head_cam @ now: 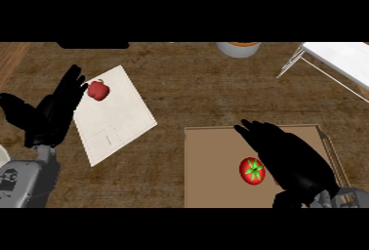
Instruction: Pick the tomato from the tray and place it in the tiered shelf
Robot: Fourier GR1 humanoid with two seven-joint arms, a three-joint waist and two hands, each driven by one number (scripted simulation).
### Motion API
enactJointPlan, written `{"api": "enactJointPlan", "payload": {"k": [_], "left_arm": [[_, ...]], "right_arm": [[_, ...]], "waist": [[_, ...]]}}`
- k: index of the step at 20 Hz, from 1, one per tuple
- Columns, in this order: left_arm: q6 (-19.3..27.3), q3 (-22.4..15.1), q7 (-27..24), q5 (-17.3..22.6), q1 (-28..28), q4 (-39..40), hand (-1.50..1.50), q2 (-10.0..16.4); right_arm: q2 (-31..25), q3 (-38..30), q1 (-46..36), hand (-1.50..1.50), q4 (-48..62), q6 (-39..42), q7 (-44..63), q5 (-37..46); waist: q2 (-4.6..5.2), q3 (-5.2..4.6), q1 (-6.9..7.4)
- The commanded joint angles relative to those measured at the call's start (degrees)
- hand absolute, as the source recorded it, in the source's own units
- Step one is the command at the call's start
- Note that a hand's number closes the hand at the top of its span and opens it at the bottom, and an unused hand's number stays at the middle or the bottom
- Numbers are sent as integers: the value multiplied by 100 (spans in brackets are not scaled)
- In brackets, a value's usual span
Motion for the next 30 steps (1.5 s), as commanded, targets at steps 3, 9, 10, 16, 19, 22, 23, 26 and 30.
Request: {"api": "enactJointPlan", "payload": {"k": [3, 9, 10, 16, 19, 22, 23, 26, 30], "left_arm": [[23, -95, 345, -139, 206, -468, 0, -119], [-35, 136, 156, -212, -5, -132, 0, -210], [-302, 268, -157, -165, 255, -30, 0, -78], [-131, 151, 183, -363, 342, -481, 0, -310], [-89, 106, 260, -557, 38, -191, 0, -349], [-220, 166, 38, -454, 131, -153, 0, -505], [-143, 245, 351, -391, 55, -355, 0, -462], [-159, 241, 98, -592, 20, -57, 0, -527], [-467, 396, -53, -485, 229, -105, 0, -430]], "right_arm": [[175, 202, 568, -150, -212, 217, 145, 738], [511, 217, 804, -150, -22, 484, -99, 1229], [430, -2, 936, -150, -343, 588, 3, 1180], [614, -150, 1166, -150, 420, 231, -1018, 1819], [1161, -8, 1015, -150, 780, 136, -884, 2127], [1335, -349, 824, -150, 624, 656, -731, 2067], [893, -143, 1422, -150, 849, -27, -1532, 2440], [1437, -193, 1047, -150, 1331, 129, -1466, 2606], [1263, -351, 1534, -150, 1374, -75, -1886, 2849]], "waist": [[-8, 3, -6], [-1, 3, -14], [-3, 2, -18], [1, 4, 4], [5, 3, -1], [3, 1, 0], [2, 4, -9], [6, 3, -2], [3, 2, -12]]}}
